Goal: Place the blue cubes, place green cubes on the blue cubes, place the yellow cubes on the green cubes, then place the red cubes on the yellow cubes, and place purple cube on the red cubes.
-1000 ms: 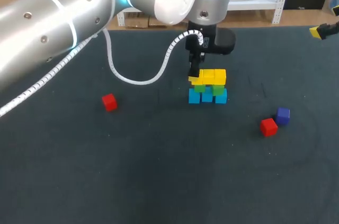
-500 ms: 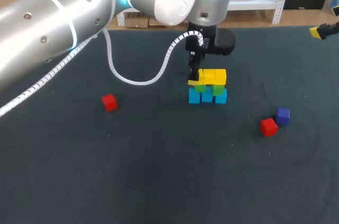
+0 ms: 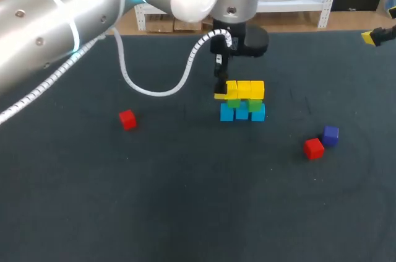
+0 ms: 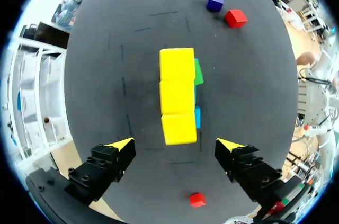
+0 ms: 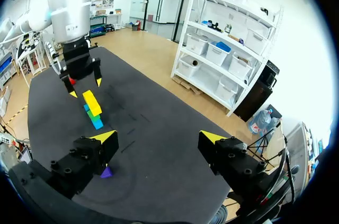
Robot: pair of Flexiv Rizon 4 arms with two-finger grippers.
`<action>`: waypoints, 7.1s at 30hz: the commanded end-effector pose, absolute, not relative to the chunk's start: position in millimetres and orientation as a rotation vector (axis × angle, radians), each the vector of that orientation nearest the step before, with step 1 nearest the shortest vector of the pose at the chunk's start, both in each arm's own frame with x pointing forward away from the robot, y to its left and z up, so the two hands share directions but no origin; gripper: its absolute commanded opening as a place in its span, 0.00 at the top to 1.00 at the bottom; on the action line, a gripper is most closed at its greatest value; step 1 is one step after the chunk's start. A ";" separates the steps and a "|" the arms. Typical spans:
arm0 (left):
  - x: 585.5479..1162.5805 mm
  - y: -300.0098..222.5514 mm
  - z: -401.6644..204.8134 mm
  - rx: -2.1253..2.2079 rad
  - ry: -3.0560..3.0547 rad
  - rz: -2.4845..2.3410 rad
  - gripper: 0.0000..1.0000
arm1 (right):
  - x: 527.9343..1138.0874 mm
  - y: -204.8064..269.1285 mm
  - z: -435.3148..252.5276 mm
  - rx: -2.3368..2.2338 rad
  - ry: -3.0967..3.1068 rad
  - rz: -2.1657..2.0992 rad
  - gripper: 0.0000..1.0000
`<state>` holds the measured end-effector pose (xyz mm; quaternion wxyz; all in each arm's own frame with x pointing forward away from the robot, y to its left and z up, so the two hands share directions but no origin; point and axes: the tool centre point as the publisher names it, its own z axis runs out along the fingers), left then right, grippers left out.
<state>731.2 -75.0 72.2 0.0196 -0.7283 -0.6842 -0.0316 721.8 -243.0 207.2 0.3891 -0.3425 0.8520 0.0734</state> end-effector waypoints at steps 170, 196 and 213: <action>717.2 -101.7 109.7 -2.256 -2.151 -0.022 1.00 | 717.8 -241.3 207.1 -0.847 2.164 0.145 0.00; 721.2 -110.1 99.5 -2.260 -2.133 -0.026 1.00 | 717.8 -241.3 207.1 -0.847 2.164 0.145 0.00; 721.9 -112.9 97.1 -2.261 -2.135 -0.025 1.00 | 717.8 -241.3 207.1 -0.847 2.164 0.145 0.00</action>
